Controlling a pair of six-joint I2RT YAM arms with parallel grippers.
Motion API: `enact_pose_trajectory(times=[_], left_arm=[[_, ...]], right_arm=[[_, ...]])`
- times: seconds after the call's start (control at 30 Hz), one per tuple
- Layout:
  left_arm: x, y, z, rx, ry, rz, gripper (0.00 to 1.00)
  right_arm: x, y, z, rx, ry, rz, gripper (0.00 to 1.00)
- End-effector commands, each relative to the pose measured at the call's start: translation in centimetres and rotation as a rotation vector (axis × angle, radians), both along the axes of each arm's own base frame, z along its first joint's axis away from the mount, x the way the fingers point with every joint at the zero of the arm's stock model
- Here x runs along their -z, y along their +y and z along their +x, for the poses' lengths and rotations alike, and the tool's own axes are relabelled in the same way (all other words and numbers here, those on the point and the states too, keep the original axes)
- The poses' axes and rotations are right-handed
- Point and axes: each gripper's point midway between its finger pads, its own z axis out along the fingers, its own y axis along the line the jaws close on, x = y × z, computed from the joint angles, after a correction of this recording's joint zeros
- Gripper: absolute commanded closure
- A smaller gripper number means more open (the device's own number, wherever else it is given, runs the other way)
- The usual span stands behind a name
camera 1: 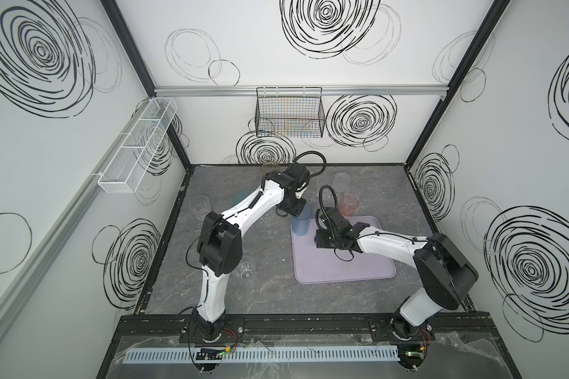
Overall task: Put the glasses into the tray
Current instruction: 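Carry the blue glass over the tray and lower it with the left gripper, then open the left gripper and move it back toward the amber glass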
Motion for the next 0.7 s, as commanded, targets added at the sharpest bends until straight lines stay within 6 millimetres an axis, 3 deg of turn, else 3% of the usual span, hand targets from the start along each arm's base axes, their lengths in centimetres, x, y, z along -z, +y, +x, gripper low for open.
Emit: enact_pose_trajectory(times=[0.0,0.23,0.33,0.5,0.67], left_arm=[[-5.9,-0.2,0.1,0.001,-0.120,-0.104,0.52],[-10.4,1.5,1.2,-0.042,-0.318,-0.234,0.47],[-12.2,4.9,3.4,-0.183,-0.494,-0.322,0.31],[-14.6,12.2,7.0,-0.455,-0.643,-0.502,0.29],[-12.4,16.0,11.1,-0.577,-0.624,-0.470,0.29]], right_arm=[[-0.8,-0.2,1.1,0.025,-0.025,-0.002,0.49],[-1.6,-0.6,1.7,0.052,-0.044,0.005,0.49],[-1.9,-1.2,2.0,0.057,-0.055,-0.018,0.49],[-2.3,-2.5,2.4,0.083,-0.064,-0.029,0.48],[-2.0,-2.5,2.1,0.085,-0.055,-0.014,0.48]])
